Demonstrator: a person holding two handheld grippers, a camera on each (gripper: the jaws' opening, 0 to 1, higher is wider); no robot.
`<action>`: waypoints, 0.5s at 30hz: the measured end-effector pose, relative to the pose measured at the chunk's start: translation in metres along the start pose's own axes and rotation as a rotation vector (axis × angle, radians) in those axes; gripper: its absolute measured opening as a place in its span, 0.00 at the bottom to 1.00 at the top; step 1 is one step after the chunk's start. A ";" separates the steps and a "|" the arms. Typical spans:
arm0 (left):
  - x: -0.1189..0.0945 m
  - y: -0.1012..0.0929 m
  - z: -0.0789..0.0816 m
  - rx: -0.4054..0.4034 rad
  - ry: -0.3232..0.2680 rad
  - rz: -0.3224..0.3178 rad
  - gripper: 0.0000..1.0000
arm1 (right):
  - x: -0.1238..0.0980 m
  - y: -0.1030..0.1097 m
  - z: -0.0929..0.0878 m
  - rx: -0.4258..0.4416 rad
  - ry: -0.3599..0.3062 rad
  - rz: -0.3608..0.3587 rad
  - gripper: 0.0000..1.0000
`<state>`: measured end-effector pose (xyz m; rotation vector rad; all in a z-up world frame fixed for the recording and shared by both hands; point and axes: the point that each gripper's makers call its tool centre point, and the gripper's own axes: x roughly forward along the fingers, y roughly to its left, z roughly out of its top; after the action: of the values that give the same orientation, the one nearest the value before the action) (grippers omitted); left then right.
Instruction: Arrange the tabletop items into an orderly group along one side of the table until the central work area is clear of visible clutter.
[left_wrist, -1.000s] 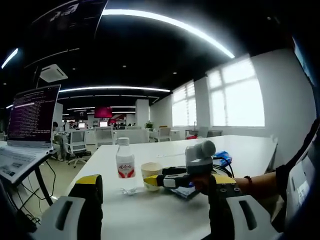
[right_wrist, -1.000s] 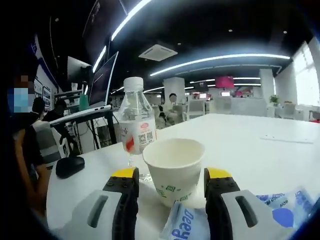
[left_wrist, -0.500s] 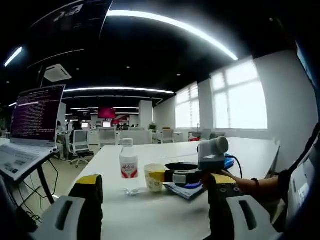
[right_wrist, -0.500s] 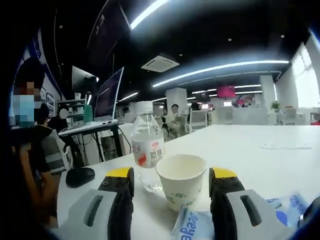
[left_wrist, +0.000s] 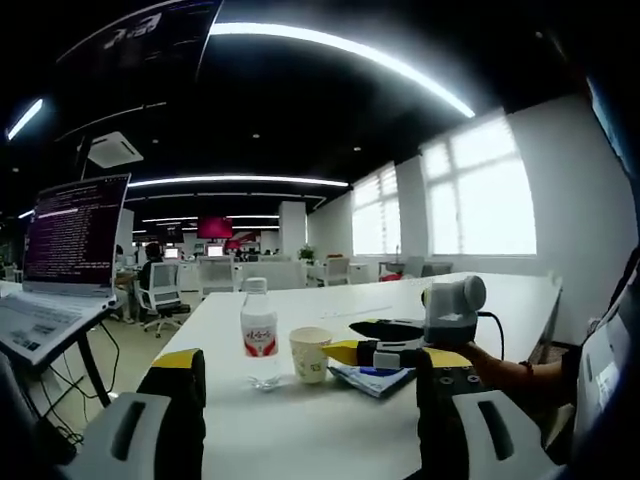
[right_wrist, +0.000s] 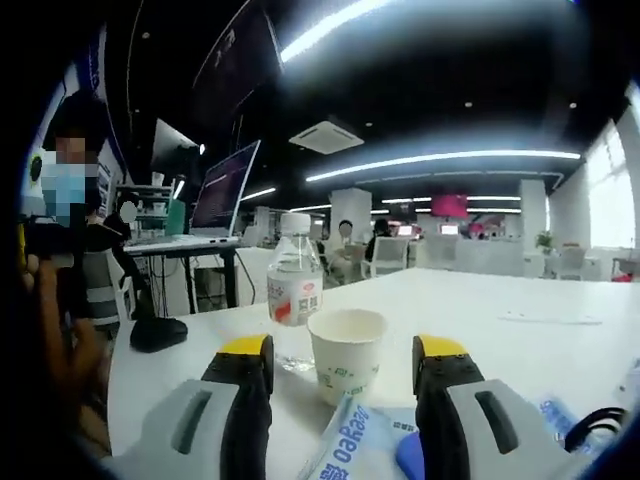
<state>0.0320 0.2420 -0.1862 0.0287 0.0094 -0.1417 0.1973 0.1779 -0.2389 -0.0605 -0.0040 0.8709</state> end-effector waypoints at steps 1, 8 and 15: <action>0.000 0.000 0.000 0.000 0.001 0.000 0.86 | -0.003 -0.002 0.003 0.003 -0.015 -0.012 0.51; 0.001 0.000 -0.001 -0.001 0.002 0.003 0.86 | -0.017 0.003 0.017 0.027 -0.048 0.013 0.51; 0.006 -0.006 0.003 0.012 -0.012 -0.013 0.87 | -0.035 0.007 0.022 -0.068 -0.023 0.046 0.57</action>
<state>0.0369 0.2351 -0.1838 0.0394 -0.0032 -0.1553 0.1682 0.1567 -0.2164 -0.1141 -0.0540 0.9173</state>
